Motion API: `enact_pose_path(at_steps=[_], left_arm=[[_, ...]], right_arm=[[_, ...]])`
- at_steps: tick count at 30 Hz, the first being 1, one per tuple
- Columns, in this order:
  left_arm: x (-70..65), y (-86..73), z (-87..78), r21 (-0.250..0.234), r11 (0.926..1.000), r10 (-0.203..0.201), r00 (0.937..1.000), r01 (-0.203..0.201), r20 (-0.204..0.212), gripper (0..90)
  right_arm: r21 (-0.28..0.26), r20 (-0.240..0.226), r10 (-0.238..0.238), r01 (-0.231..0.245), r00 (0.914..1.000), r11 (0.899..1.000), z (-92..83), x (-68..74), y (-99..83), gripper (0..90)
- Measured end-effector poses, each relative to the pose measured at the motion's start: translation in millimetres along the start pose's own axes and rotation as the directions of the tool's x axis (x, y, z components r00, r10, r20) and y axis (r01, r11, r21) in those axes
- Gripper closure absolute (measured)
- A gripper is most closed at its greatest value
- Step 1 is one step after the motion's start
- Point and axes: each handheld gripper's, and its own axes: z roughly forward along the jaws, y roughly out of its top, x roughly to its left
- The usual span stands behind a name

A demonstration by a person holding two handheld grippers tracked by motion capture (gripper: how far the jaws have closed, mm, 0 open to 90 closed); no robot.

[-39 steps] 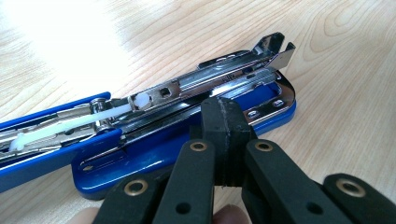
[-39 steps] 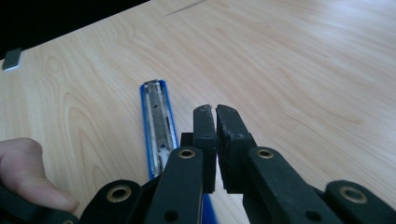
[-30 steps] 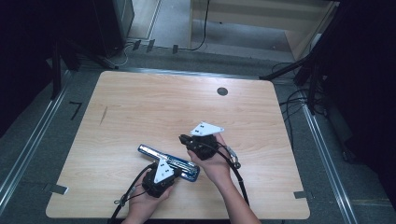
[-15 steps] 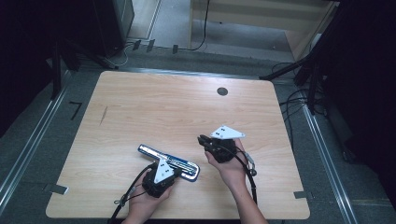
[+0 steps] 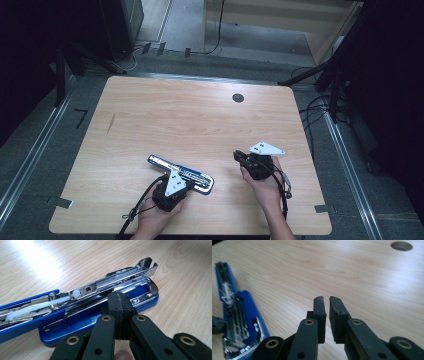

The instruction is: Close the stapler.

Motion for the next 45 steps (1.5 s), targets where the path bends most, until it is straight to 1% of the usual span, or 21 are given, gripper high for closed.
enact_pose_path(at_steps=[1,2,4,7,8,9,10,12,15,17,18,21,26,28,34,36,37,45], left_arm=[[0.0,0.0,0.0,0.0,1.0,0.0,1.0,0.0,0.0,90.0],[0.1,0.0,0.0,0.001,1.0,0.001,1.0,-0.001,0.0,90.0],[0.0,0.0,0.0,0.0,1.0,0.001,1.0,-0.001,0.0,90.0],[0.1,0.0,-0.1,0.002,1.0,0.002,1.0,-0.002,0.0,90.0],[0.0,0.0,-0.1,0.001,1.0,0.002,1.0,-0.002,0.0,90.0],[0.2,0.1,-0.1,0.002,1.0,0.002,1.0,-0.002,0.0,90.0],[0.3,0.1,-0.1,0.002,1.0,0.001,1.0,-0.001,0.001,90.0],[0.4,0.1,-0.1,0.002,1.0,0.001,1.0,-0.001,0.001,90.0],[0.3,0.1,-0.1,0.002,1.0,0.001,1.0,-0.001,0.001,90.0],[0.5,0.1,-0.2,0.003,1.0,-0.001,1.0,0.001,0.002,90.0],[0.4,0.1,-0.1,0.002,1.0,-0.002,1.0,0.002,0.002,90.0],[0.5,0.1,-0.2,0.002,1.0,0.001,1.0,-0.001,0.001,90.0],[0.6,0.1,-0.1,0.001,1.0,-0.003,1.0,0.003,0.004,90.0],[0.8,0.1,-0.2,0.003,1.0,-0.001,1.0,0.001,0.004,90.0],[0.6,0.0,-0.4,0.003,1.0,0.0,1.0,0.0,-0.001,90.0],[0.7,0.0,-0.5,0.003,1.0,0.0,1.0,0.0,-0.002,90.0],[0.9,0.0,-0.5,0.003,1.0,0.0,1.0,0.0,0.0,90.0],[1.3,0.0,-0.5,0.003,1.0,-0.005,1.0,0.005,0.003,90.0]], right_arm=[[0.014,0.015,0.007,-0.007,0.9999,1.0,-1.1,-4.3,-4.4,84.9],[0.014,0.015,0.007,-0.007,0.9999,1.0,-1.1,-4.3,-4.4,84.9],[0.018,0.035,0.013,-0.014,0.9993,1.0,-2.3,-9.0,-9.1,84.9],[0.025,0.058,0.039,-0.04,0.9976,0.999,-3.0,-14.7,-16.2,85.1],[0.029,0.055,0.052,-0.054,0.9971,0.998,-2.4,-16.8,-19.7,85.1],[0.043,0.06,0.062,-0.065,0.9963,0.997,-0.4,-19.0,-24.1,85.2],[0.043,0.06,0.062,-0.065,0.9963,0.997,-0.4,-19.0,-24.1,85.2],[0.067,0.071,0.063,-0.068,0.9955,0.995,3.2,-20.0,-28.1,84.8],[0.074,0.081,0.066,-0.072,0.9945,0.995,3.7,-19.3,-28.7,83.7],[0.079,0.098,0.056,-0.064,0.9936,0.995,4.2,-17.8,-29.2,81.9],[0.079,0.098,0.056,-0.064,0.9936,0.995,4.2,-17.8,-29.2,81.9],[0.085,0.111,0.059,-0.069,0.9921,0.994,3.0,-16.8,-32.7,81.0],[0.094,0.112,0.07,-0.081,0.9913,0.992,3.1,-18.5,-35.0,79.9],[0.105,0.114,0.068,-0.08,0.9912,0.991,4.4,-18.7,-36.0,79.2],[0.102,0.124,0.073,-0.086,0.9897,0.991,4.5,-17.6,-37.8,75.0],[0.101,0.139,0.067,-0.081,0.988,0.992,4.1,-18.2,-38.5,74.9],[0.097,0.142,0.076,-0.09,0.987,0.991,3.7,-18.5,-39.0,74.9],[0.102,0.144,0.082,-0.097,0.9862,0.99,4.0,-20.6,-42.5,75.0]])
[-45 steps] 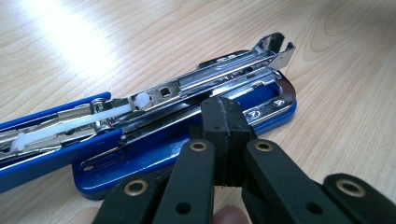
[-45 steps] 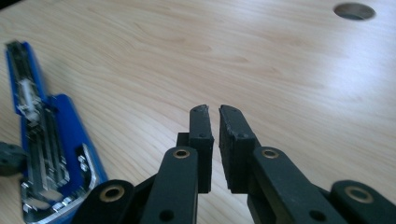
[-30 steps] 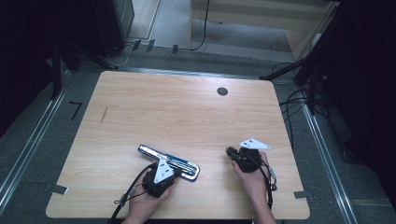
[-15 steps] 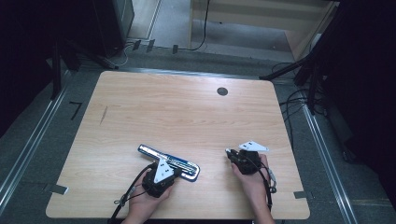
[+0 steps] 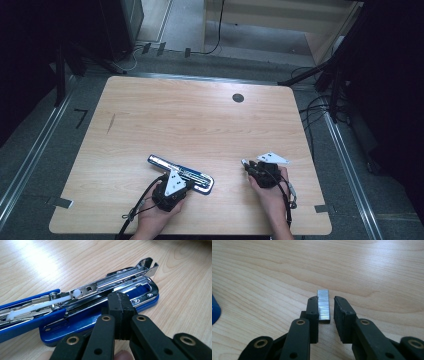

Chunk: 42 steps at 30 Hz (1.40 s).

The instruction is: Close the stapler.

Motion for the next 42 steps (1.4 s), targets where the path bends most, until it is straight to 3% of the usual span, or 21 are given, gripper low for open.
enact_pose_path(at_steps=[12,24,42], left_arm=[[0.3,-0.1,0.1,-0.001,1.0,-0.003,1.0,0.003,0.001,90.0],[0.5,-0.1,-0.1,0.0,1.0,-0.004,1.0,0.004,0.002,90.0],[0.7,0.0,-0.1,0.0,1.0,-0.007,1.0,0.007,0.002,90.0]], right_arm=[[-0.006,0.01,-0.014,0.015,0.9998,1.0,2.3,0.4,-4.3,78.5],[-0.005,-0.02,-0.038,0.038,0.9991,0.999,2.4,0.9,-4.1,79.6],[-0.047,-0.102,-0.1,0.095,0.9898,0.994,-9.5,25.8,10.1,79.6]])
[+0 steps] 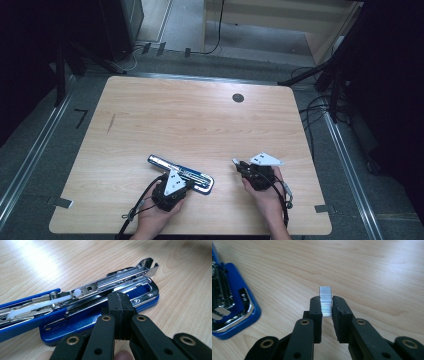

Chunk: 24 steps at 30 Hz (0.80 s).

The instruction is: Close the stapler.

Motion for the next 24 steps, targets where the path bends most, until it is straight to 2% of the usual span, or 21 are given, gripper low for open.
enact_pose_path(at_steps=[14,24], left_arm=[[-0.1,-0.1,0.0,-0.001,1.0,0.0,1.0,0.0,-0.002,90.0],[-0.1,0.0,-0.1,0.0,1.0,0.0,1.0,0.0,-0.003,90.0]], right_arm=[[-0.014,-0.064,-0.058,0.057,0.9963,0.998,-2.9,26.4,12.7,79.6],[-0.017,-0.107,-0.111,0.109,0.9881,0.994,-3.5,47.3,20.5,79.6]])
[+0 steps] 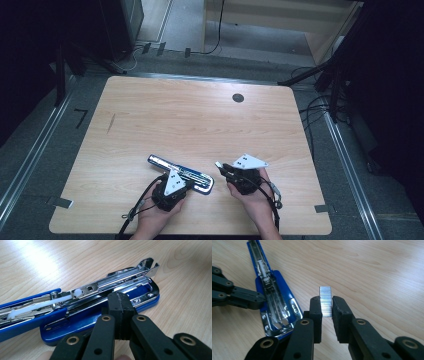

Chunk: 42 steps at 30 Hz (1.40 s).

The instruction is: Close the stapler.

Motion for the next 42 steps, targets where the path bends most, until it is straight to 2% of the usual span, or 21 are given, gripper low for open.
enact_pose_path(at_steps=[7,13,18,25,34,42], left_arm=[[-0.2,-0.1,0.2,-0.003,1.0,-0.002,1.0,0.002,0.0,90.0],[-0.3,-0.1,0.1,-0.002,1.0,0.0,1.0,0.0,-0.001,90.0],[-0.3,-0.1,0.1,-0.002,1.0,-0.001,1.0,0.001,-0.001,90.0],[-0.4,0.0,0.1,-0.002,1.0,0.001,1.0,-0.001,-0.002,90.0],[-0.4,-0.1,0.2,-0.003,1.0,0.002,1.0,-0.002,-0.003,90.0],[-0.4,-0.1,0.2,-0.003,1.0,0.001,1.0,-0.001,-0.003,90.0]], right_arm=[[0.001,-0.043,-0.027,0.027,0.9987,1.0,2.4,12.3,4.5,79.6],[-0.004,-0.084,-0.076,0.076,0.9935,0.997,5.4,22.4,7.0,79.6],[0.004,-0.109,-0.097,0.098,0.9893,0.995,9.7,28.4,7.1,79.6],[0.012,-0.141,-0.127,0.13,0.9818,0.991,14.7,33.6,9.2,79.6],[0.033,-0.177,-0.194,0.203,0.9649,0.979,23.0,38.9,13.3,79.6],[0.05,-0.187,-0.209,0.222,0.96,0.974,28.0,38.9,13.4,79.6]])
